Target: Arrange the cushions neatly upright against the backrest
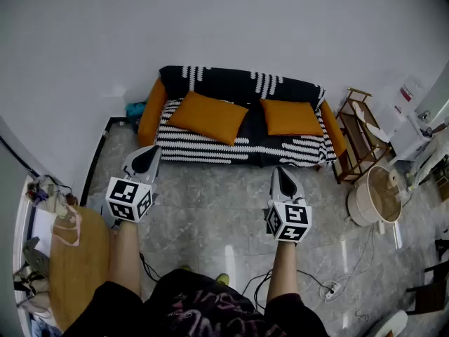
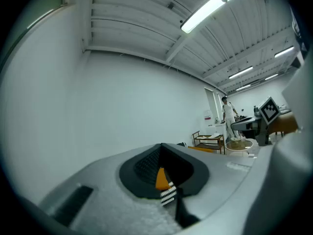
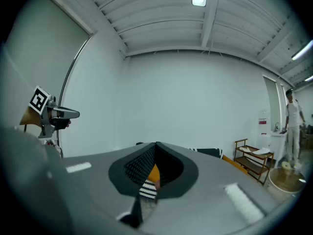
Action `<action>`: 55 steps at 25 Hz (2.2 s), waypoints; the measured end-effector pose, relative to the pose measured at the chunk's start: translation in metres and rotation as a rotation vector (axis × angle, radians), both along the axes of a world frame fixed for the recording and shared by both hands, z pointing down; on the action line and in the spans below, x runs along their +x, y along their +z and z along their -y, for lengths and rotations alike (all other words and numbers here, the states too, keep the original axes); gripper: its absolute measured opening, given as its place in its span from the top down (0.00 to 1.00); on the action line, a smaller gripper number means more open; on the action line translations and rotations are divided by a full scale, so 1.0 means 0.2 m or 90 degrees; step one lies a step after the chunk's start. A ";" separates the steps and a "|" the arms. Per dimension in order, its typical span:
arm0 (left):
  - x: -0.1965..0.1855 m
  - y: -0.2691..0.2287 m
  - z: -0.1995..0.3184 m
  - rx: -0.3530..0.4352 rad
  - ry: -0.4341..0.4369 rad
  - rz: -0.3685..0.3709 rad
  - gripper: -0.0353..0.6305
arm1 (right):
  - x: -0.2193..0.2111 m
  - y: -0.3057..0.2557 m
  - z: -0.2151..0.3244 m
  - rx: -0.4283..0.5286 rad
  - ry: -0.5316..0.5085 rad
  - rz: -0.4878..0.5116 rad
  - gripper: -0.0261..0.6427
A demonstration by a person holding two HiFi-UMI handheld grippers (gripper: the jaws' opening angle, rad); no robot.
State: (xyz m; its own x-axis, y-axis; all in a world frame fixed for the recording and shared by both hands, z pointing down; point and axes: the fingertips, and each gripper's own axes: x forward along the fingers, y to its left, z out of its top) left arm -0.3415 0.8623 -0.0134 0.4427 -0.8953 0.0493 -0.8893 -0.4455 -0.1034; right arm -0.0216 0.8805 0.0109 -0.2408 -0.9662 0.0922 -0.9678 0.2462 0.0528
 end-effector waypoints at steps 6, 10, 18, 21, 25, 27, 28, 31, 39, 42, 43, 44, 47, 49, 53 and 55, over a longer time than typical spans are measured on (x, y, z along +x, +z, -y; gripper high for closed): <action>0.00 0.00 0.00 0.004 0.001 0.006 0.94 | -0.02 -0.01 0.01 0.008 -0.002 -0.001 0.95; 0.00 0.00 0.00 0.003 0.000 0.006 0.94 | -0.02 -0.02 0.00 0.010 -0.004 -0.006 0.95; -0.01 0.02 -0.03 0.001 0.001 0.003 0.94 | -0.04 -0.02 -0.02 0.016 -0.003 0.000 0.95; -0.03 0.03 -0.02 -0.001 0.002 0.003 0.94 | -0.05 -0.01 -0.02 0.011 0.002 -0.002 0.95; -0.07 0.04 -0.02 -0.005 0.006 0.002 0.94 | -0.09 -0.03 -0.02 0.013 0.005 0.001 0.95; -0.10 0.05 -0.02 -0.005 0.008 0.001 0.94 | -0.13 -0.02 -0.02 0.015 0.009 0.000 0.95; -0.12 0.06 -0.01 -0.004 0.010 0.001 0.94 | -0.15 -0.01 -0.02 0.016 0.011 0.001 0.95; -0.18 0.06 0.02 -0.001 0.015 -0.003 0.94 | -0.21 -0.01 0.00 0.016 0.015 0.006 0.95; -0.26 0.09 0.17 -0.004 0.029 -0.004 0.94 | -0.34 -0.01 0.14 0.018 0.010 0.003 0.95; -0.25 0.09 0.27 -0.003 0.033 -0.002 0.94 | -0.34 0.00 0.25 0.017 0.011 0.004 0.95; -0.25 0.10 0.31 -0.003 0.035 0.000 0.94 | -0.34 0.01 0.29 0.014 0.014 0.003 0.95; -0.24 0.11 0.36 -0.004 0.036 0.002 0.94 | -0.33 0.02 0.34 0.010 0.018 0.002 0.95; -0.21 0.14 0.52 -0.010 0.039 0.005 0.94 | -0.30 0.07 0.51 0.001 0.023 0.005 0.95; -0.19 0.16 0.63 -0.014 0.039 0.005 0.94 | -0.28 0.09 0.63 -0.004 0.025 0.009 0.95; -0.14 0.21 0.90 -0.026 0.038 0.000 0.94 | -0.23 0.14 0.88 -0.011 0.027 0.012 0.94; -0.11 0.22 1.03 -0.030 0.037 0.003 0.94 | -0.21 0.16 1.02 -0.016 0.029 0.015 0.95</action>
State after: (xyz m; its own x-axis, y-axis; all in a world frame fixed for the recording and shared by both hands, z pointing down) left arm -0.3638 0.6571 0.0309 0.4934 -0.8649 0.0924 -0.8615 -0.5006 -0.0851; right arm -0.0627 0.6760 0.0434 -0.1994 -0.9737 0.1107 -0.9788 0.2032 0.0241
